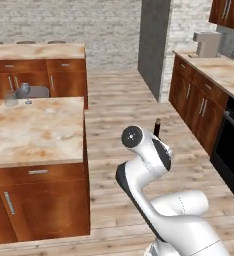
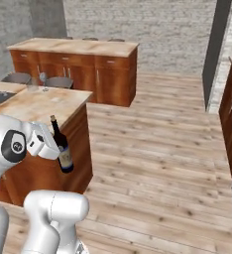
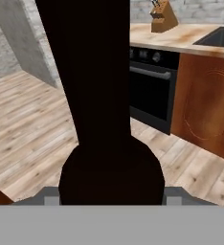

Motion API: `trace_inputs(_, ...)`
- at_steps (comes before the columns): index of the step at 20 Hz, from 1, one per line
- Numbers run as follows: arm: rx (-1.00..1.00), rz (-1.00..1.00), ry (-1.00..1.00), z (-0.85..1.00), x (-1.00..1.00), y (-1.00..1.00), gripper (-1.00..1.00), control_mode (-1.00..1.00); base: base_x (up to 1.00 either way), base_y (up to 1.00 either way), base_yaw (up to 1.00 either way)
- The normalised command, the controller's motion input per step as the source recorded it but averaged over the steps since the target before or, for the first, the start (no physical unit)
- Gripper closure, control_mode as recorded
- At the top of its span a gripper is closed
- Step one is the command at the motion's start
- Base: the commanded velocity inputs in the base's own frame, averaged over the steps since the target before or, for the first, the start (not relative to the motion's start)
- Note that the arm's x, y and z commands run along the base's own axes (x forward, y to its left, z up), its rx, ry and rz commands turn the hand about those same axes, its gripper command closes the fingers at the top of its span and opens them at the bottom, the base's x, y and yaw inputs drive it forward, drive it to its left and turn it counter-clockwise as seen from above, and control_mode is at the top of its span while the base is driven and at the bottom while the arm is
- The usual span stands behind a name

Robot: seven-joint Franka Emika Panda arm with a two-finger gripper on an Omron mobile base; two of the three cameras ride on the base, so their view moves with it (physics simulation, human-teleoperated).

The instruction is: There is a wine glass and glass cup on the dining counter. Place the wine bottle next to the wine glass and the juice bottle next to the glass cup.

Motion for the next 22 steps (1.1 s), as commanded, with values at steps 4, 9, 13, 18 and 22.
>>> trace_inputs(4, 0.0, 0.0, 0.0, 0.0, 0.0, 0.0, 1.0, 1.0, 0.51, -0.46, 0.1)
trace_inputs(9, 0.0, 0.0, 0.0, 0.0, 0.0, 0.0, 1.0, 1.0, 0.51, -0.44, 0.12)
trace_inputs(13, 0.0, 0.0, 0.0, 0.0, 0.0, 0.0, 1.0, 1.0, 0.55, -0.42, 0.13)
trace_inputs(18, 0.0, 0.0, 0.0, 0.0, 0.0, 0.0, 1.0, 1.0, 0.58, -0.4, 0.12)
trace_inputs(22, 0.0, 0.0, 0.0, 0.0, 0.0, 0.0, 1.0, 1.0, 0.58, -0.4, 0.11)
